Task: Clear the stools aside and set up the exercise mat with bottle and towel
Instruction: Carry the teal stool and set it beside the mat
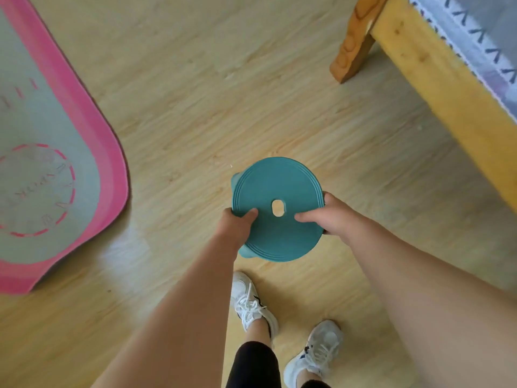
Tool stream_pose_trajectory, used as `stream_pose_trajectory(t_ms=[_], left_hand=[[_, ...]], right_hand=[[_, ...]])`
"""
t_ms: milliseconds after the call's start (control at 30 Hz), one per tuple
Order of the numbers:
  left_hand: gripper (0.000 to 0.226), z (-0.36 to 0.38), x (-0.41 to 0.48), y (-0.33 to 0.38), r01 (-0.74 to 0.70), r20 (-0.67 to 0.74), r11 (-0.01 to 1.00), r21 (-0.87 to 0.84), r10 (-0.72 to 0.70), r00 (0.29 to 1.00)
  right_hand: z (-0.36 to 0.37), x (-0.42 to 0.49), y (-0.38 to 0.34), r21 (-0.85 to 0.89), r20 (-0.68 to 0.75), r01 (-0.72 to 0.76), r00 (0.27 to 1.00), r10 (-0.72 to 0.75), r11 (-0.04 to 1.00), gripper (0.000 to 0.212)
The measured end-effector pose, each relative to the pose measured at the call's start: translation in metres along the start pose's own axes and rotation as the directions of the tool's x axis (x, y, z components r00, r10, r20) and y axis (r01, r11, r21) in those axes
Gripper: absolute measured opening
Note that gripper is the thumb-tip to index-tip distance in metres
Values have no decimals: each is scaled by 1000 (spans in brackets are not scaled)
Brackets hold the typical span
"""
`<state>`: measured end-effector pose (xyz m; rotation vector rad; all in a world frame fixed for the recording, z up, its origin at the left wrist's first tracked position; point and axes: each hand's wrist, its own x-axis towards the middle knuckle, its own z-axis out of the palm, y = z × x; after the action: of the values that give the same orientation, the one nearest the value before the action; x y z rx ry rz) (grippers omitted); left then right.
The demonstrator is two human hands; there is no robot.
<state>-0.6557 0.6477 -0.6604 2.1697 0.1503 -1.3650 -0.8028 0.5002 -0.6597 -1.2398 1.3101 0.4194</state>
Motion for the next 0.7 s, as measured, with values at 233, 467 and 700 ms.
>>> stream_pose_trajectory(t_ms=[233, 467, 700], left_hand=[[43, -104, 28, 23, 17, -88, 998, -64, -23, 996], [42, -172, 67, 44, 53, -211, 983, -175, -90, 973], [44, -207, 126, 52, 138, -259, 910, -390, -252, 932]], right_hand=[[61, 20, -114, -151, 66, 51, 997, -42, 987, 62], [115, 57, -191, -212, 100, 92, 992, -72, 973, 68], [157, 121, -251, -302, 127, 147, 985, -113, 942, 73]])
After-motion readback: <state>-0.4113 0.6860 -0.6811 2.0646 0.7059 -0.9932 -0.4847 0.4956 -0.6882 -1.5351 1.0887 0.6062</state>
